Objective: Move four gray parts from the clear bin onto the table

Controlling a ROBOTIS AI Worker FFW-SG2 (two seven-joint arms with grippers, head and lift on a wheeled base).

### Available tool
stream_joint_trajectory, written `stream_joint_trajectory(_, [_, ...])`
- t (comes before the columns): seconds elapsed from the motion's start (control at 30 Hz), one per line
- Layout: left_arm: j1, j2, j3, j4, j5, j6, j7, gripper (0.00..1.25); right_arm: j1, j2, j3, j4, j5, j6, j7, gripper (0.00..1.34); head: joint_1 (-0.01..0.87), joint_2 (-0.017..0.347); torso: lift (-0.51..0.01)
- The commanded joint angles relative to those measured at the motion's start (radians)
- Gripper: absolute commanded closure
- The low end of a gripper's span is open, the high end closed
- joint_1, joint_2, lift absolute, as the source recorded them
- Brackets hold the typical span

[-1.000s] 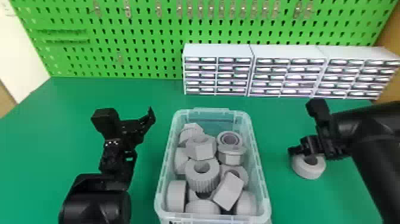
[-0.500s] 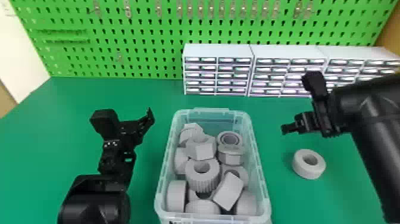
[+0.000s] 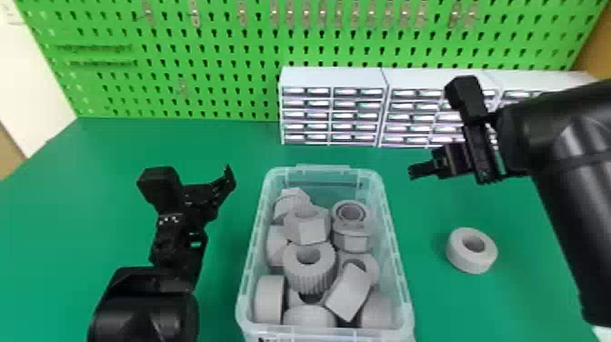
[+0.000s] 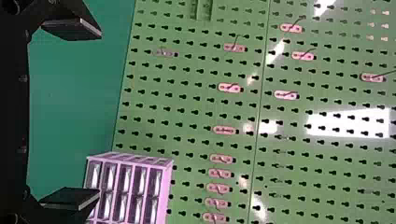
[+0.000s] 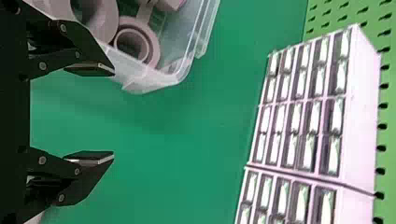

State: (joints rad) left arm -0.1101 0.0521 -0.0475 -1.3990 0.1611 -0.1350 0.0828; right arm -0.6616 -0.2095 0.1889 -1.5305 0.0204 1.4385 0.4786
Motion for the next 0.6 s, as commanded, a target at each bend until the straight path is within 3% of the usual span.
stream_joint_trajectory(0.0, [0.001, 0.0, 0.0, 0.0, 0.0, 0.0, 0.0, 0.1, -0.015, 0.002, 0.027, -0.014, -0.027, 0.016, 0.0, 0.61, 0.693, 0.072, -0.052])
stream_joint_trajectory(0.57, [0.0, 0.0, -0.002, 0.0, 0.0, 0.0, 0.0, 0.1, -0.066, 0.018, 0.121, -0.02, -0.085, 0.019, 0.0, 0.59, 0.693, 0.072, -0.052])
